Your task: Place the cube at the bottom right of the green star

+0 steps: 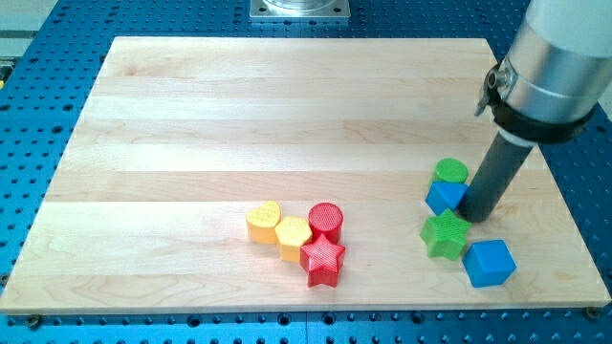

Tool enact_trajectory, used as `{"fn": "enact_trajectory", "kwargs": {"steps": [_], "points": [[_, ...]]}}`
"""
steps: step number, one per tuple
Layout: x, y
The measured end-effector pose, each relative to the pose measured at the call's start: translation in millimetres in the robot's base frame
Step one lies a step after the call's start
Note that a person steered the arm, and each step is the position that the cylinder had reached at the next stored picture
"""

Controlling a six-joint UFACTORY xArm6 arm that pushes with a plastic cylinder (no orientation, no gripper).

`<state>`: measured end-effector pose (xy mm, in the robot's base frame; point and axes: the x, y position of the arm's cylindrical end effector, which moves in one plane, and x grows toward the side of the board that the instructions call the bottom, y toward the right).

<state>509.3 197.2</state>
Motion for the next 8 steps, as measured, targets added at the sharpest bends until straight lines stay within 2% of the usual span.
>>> {"fn": "enact_trajectory", "kwargs": {"steps": [2,3,4,5,7,8], "points": [[-24.5,0.2],[27.1,37.4],[103.7,27.9],[108.4,24.7],[73.3,33.3],[74.3,23.4]]}}
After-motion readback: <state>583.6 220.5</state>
